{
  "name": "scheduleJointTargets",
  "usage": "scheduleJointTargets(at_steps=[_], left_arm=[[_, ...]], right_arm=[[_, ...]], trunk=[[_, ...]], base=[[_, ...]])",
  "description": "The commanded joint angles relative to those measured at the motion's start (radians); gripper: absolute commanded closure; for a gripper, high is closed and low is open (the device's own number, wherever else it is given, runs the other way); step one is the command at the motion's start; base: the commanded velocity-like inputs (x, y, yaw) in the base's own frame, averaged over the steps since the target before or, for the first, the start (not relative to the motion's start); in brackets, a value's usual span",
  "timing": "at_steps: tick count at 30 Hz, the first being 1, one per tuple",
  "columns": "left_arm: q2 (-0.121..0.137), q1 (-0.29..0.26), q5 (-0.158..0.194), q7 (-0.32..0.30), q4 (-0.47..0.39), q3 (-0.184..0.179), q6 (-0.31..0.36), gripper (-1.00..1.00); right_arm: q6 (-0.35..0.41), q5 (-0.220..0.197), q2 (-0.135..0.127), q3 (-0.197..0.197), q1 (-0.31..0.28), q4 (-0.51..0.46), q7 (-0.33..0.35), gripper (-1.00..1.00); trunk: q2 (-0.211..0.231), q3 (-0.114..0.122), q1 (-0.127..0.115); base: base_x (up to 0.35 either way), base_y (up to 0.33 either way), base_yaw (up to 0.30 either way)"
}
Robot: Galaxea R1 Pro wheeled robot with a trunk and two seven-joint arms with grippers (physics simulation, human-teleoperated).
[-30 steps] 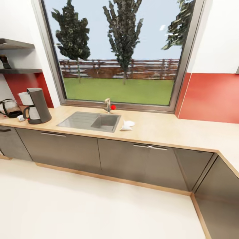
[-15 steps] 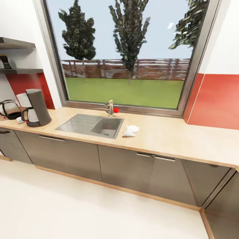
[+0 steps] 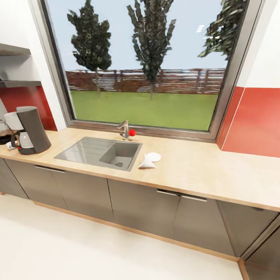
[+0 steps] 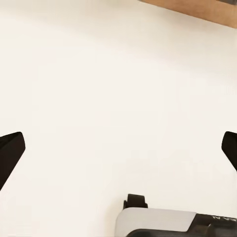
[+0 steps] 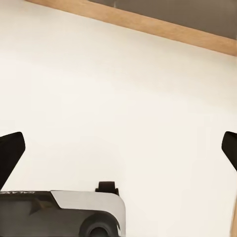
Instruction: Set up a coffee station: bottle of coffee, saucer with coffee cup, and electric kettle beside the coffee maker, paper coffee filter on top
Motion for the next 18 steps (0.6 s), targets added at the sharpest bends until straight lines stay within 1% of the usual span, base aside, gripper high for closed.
scheduleJointTargets(at_steps=[1,5,7,8,10,11,12,14,17,18], left_arm=[[0.0,0.0,-0.002,0.001,0.001,0.002,-0.002,-1.0],[0.003,0.001,-0.009,-0.001,0.003,0.0,0.01,-1.0],[0.006,0.01,-0.011,-0.002,0.011,-0.001,0.013,-1.0],[0.009,0.024,-0.013,-0.002,0.027,-0.002,0.014,-1.0],[0.016,0.043,-0.016,-0.002,0.07,-0.004,0.015,-1.0],[0.022,0.053,-0.017,-0.002,0.105,-0.005,0.016,-1.0],[0.025,0.056,-0.018,-0.002,0.124,-0.006,0.017,-1.0],[0.038,0.064,-0.019,0.0,0.205,-0.007,0.018,-1.0],[0.046,0.067,-0.02,0.001,0.277,-0.008,0.019,-1.0],[0.047,0.068,-0.02,0.001,0.286,-0.008,0.019,-1.0]], right_arm=[[-0.003,0.0,0.0,-0.001,-0.001,0.0,0.0,-1.0],[-0.003,0.0,0.0,0.0,-0.001,0.001,0.0,-1.0],[-0.003,0.0,0.001,0.001,-0.001,0.003,0.0,-1.0],[-0.003,0.0,0.002,0.001,-0.001,0.003,0.001,-1.0],[-0.003,0.002,0.002,0.004,-0.001,0.005,0.003,-1.0],[-0.003,0.002,0.003,0.005,-0.001,0.006,0.004,-1.0],[-0.002,0.003,0.003,0.006,-0.001,0.006,0.005,-1.0],[-0.002,0.003,0.005,0.007,-0.001,0.007,0.007,-1.0],[-0.001,0.003,0.006,0.008,-0.001,0.008,0.009,-1.0],[-0.002,0.003,0.006,0.008,-0.001,0.008,0.009,-1.0]], trunk=[[-0.002,-0.002,0.001],[-0.002,0.002,0.001],[-0.002,0.005,0.001],[-0.002,0.007,0.001],[-0.002,0.01,0.001],[-0.002,0.011,0.001],[-0.002,0.012,0.001],[-0.002,0.013,0.001],[-0.002,0.014,0.001],[-0.002,0.014,0.001]], base=[[0.068,-0.028,0.0],[0.027,-0.011,0.0],[0.007,-0.003,0.0],[0.005,-0.002,0.0],[0.003,-0.001,0.0],[0.002,-0.001,0.0],[0.001,-0.001,0.0],[0.0,0.0,0.0],[0.0,0.0,0.0],[0.0,0.0,0.0]])
